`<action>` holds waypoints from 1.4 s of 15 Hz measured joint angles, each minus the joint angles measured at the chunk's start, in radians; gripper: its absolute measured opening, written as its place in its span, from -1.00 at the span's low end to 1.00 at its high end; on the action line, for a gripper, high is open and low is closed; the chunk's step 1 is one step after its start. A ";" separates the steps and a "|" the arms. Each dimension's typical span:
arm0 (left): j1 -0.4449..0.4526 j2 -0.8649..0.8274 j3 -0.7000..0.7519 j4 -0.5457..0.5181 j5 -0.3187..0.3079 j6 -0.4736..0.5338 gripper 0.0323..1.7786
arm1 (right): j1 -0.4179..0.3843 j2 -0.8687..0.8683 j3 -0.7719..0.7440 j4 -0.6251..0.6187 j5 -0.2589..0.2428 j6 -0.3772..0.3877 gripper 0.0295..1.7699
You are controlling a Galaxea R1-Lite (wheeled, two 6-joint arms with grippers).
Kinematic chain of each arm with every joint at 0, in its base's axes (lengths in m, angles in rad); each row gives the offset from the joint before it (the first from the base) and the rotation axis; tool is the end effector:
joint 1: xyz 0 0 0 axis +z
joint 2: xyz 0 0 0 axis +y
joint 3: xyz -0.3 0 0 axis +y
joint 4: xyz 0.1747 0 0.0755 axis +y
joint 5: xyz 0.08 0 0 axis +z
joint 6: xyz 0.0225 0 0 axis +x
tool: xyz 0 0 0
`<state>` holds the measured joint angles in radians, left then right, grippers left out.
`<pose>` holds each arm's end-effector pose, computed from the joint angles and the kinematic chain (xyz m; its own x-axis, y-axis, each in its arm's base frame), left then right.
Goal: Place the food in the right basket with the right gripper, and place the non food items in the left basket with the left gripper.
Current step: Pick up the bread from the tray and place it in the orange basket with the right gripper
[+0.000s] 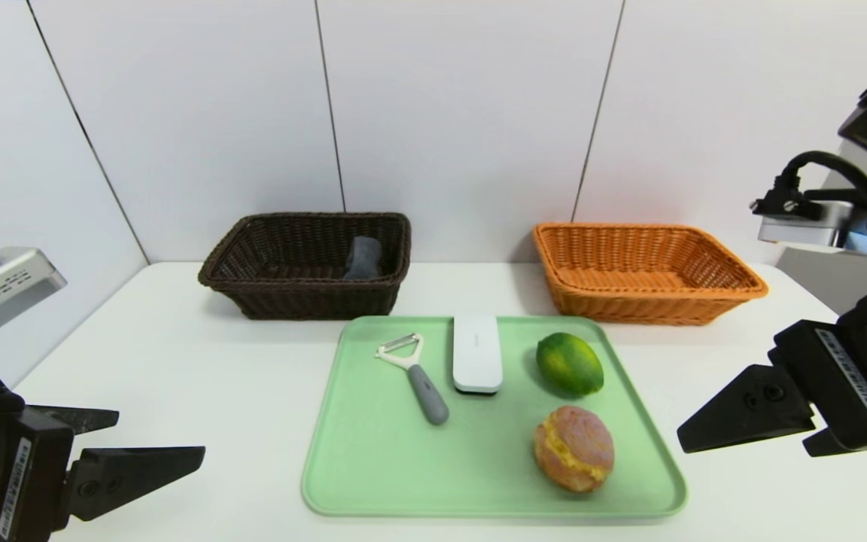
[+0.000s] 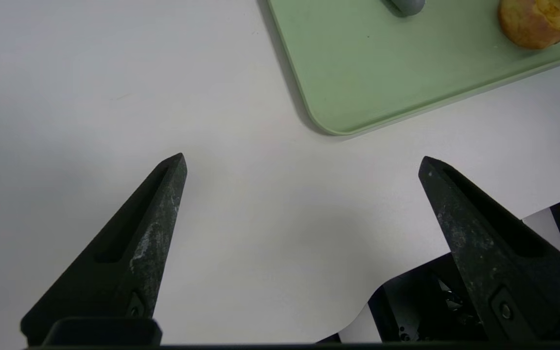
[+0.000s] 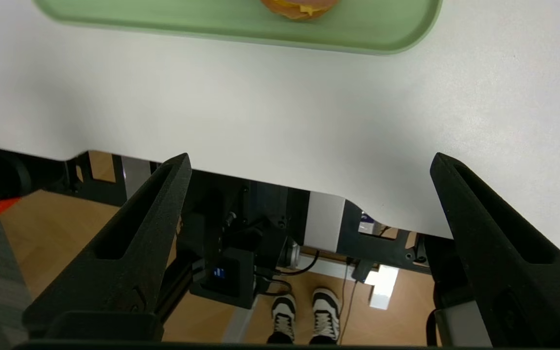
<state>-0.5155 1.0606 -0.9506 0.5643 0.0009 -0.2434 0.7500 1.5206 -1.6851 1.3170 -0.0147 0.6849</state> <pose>0.1005 -0.0569 0.2537 0.6801 -0.3843 -0.6244 0.3469 0.9189 -0.1877 0.1367 0.1269 0.3091 0.3072 0.2661 -0.9137 -0.1015 0.9638 0.2466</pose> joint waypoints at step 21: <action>-0.001 -0.034 0.023 0.011 0.003 -0.001 0.90 | -0.050 0.277 0.417 -0.661 -0.086 0.073 0.92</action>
<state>-0.5170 1.0270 -0.9279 0.5753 0.0038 -0.2449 0.7000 1.7972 -1.2685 0.6557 -0.1009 0.7577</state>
